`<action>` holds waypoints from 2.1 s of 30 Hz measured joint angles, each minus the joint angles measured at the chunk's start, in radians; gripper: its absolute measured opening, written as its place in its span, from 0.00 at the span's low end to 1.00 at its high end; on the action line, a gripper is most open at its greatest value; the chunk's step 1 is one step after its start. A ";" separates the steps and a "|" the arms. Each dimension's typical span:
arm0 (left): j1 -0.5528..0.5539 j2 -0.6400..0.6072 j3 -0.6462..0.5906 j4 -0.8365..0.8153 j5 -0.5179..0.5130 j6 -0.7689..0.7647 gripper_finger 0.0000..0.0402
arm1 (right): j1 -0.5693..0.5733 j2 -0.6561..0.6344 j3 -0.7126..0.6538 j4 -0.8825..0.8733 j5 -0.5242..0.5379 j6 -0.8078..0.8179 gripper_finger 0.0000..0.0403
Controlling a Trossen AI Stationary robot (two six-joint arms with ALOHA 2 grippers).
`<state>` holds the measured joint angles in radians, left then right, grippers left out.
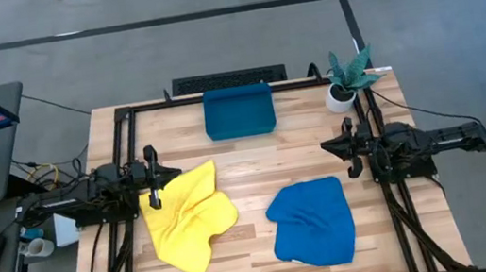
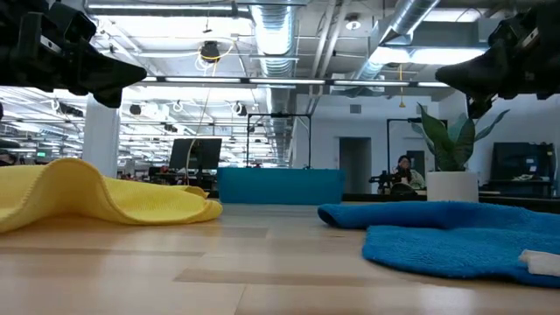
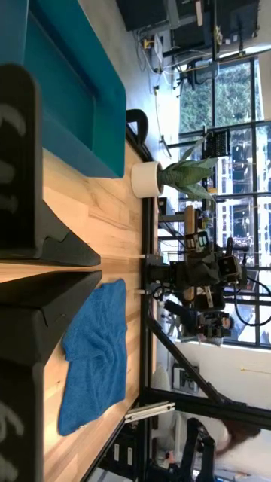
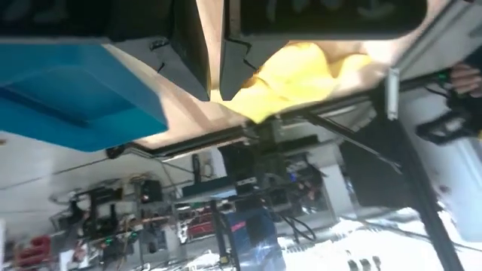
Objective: Roll microfiber towels into tight, uniform cylinder then place into a basket
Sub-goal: Roll the blue microfiber cloth
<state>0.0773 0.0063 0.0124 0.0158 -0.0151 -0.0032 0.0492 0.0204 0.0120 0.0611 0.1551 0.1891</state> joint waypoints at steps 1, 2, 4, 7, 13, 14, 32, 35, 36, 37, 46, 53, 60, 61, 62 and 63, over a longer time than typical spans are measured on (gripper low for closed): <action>0.000 0.000 0.000 0.000 0.000 0.000 0.02 | 0.010 0.000 0.000 0.014 0.000 0.001 0.13; 0.000 0.000 0.000 0.000 0.000 0.000 0.02 | 0.019 0.000 0.000 0.031 0.000 0.000 0.13; 0.000 0.000 0.000 0.000 0.000 0.000 0.02 | 0.041 0.000 0.000 0.074 0.000 -0.004 0.13; 0.000 0.000 0.000 0.000 0.000 0.000 0.02 | 0.074 0.000 0.000 0.134 0.000 -0.006 0.13; 0.000 0.000 0.000 0.000 0.000 0.000 0.02 | 0.152 0.029 0.000 0.192 0.004 -0.005 0.13; 0.000 0.000 0.000 0.000 0.000 0.000 0.02 | 0.167 0.040 0.000 0.213 0.005 -0.005 0.13; 0.000 0.000 0.000 0.000 0.000 0.000 0.02 | 0.327 0.424 0.191 0.393 0.186 -0.325 0.13; 0.000 0.000 0.000 0.000 0.000 -0.012 0.02 | 0.319 0.469 0.238 0.393 0.187 -0.460 0.13; 0.000 0.000 0.000 0.000 0.000 -0.024 0.02 | 0.314 0.480 0.256 0.393 0.187 -0.494 0.13; 0.000 0.000 0.000 0.000 0.000 -0.039 0.02 | 0.308 0.488 0.278 0.393 0.187 -0.521 0.13; 0.000 0.000 0.000 0.000 0.000 -0.072 0.02 | 0.239 0.504 0.499 0.279 0.290 -0.601 0.13; 0.000 0.000 0.000 0.000 0.000 -0.072 0.02 | 0.225 0.504 0.563 0.299 0.287 -0.730 0.13; 0.000 0.000 0.000 0.001 0.000 -0.026 0.02 | 0.223 0.504 0.564 0.046 0.325 -0.395 0.14; 0.000 0.000 0.000 0.002 0.000 -0.016 0.02 | 0.223 0.504 0.564 -0.019 0.340 -0.325 0.15; 0.000 0.000 0.000 0.003 0.000 -0.004 0.02 | 0.223 0.504 0.564 -0.083 0.350 -0.258 0.15; 0.000 0.000 0.000 0.005 0.000 0.004 0.02 | 0.223 0.510 0.564 -0.153 0.361 -0.186 0.16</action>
<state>0.0772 0.0063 0.0124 0.0204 -0.0151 0.0011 0.2726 0.5299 0.5758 -0.0922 0.5157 0.0031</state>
